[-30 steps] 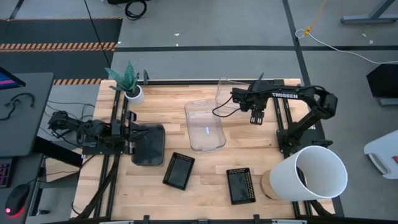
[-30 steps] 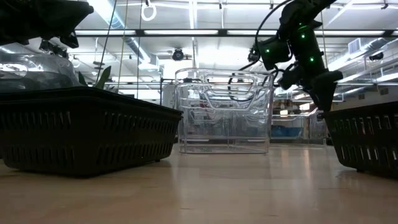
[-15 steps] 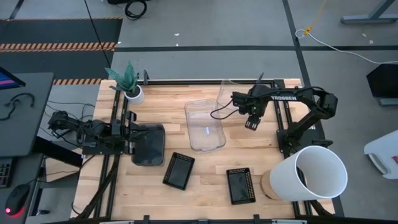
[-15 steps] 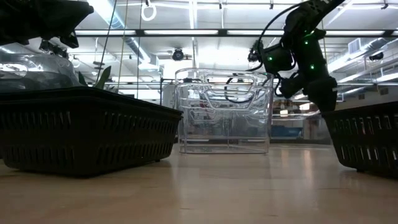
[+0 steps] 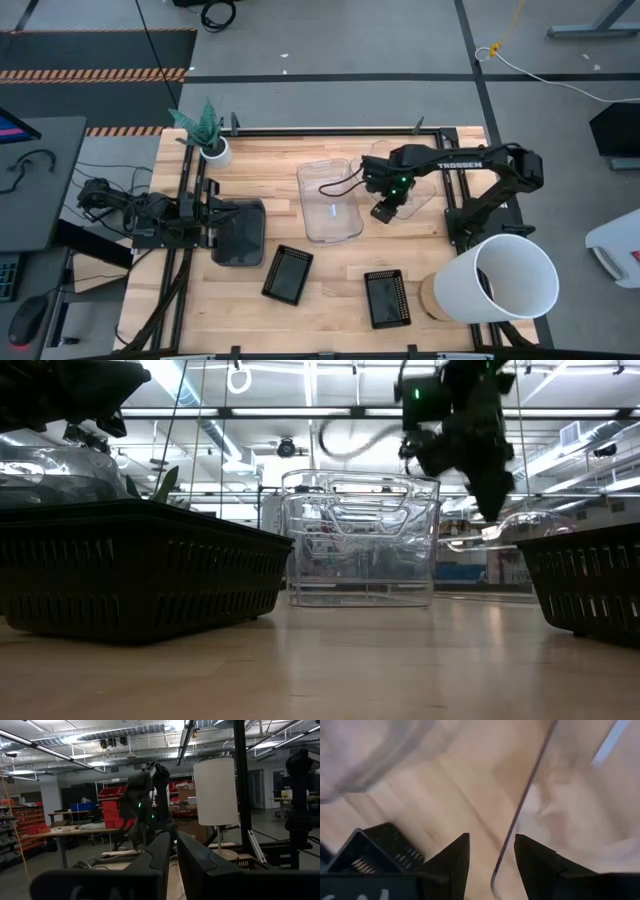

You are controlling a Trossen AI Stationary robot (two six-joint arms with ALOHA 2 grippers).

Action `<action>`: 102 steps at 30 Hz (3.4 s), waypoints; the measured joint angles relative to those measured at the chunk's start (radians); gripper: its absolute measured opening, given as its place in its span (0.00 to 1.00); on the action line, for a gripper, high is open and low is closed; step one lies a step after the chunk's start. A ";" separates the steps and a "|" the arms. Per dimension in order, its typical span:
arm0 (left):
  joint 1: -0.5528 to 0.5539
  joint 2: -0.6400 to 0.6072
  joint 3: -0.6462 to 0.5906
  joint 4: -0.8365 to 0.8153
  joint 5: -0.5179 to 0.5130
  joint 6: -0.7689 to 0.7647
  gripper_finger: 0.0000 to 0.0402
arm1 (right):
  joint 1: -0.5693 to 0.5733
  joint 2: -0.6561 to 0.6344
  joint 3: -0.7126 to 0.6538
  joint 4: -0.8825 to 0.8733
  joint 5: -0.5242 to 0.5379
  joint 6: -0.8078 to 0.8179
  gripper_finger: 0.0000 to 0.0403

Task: Stack baskets by color
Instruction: Stack the top transparent bin on the transparent bins

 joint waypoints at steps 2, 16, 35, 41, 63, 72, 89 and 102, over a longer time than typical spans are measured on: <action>0.000 0.000 0.000 0.001 0.000 0.000 0.10 | 0.031 -0.006 0.059 -0.043 0.073 -0.050 0.40; 0.000 0.000 0.000 -0.008 0.000 0.000 0.10 | 0.214 -0.063 0.048 -0.358 0.420 -0.436 0.40; 0.000 0.000 0.000 -0.008 0.000 0.000 0.09 | 0.220 -0.063 -0.246 -0.123 0.496 -0.511 0.54; 0.000 0.000 0.000 -0.008 0.000 0.000 0.10 | 0.220 -0.063 -0.318 -0.052 0.473 -0.512 0.37; 0.000 0.000 0.000 -0.008 0.000 0.000 0.09 | 0.287 -0.062 0.081 -0.320 0.435 -0.133 0.01; 0.000 0.000 0.000 -0.008 0.000 0.000 0.09 | 0.395 0.010 0.364 -0.342 0.482 -0.008 0.01; 0.000 0.000 0.000 -0.008 0.000 0.000 0.07 | 0.479 0.506 1.014 -0.440 0.556 -0.246 0.01; 0.000 0.000 0.000 -0.008 0.000 0.000 0.09 | 0.469 0.654 1.153 -0.462 0.457 -0.268 0.01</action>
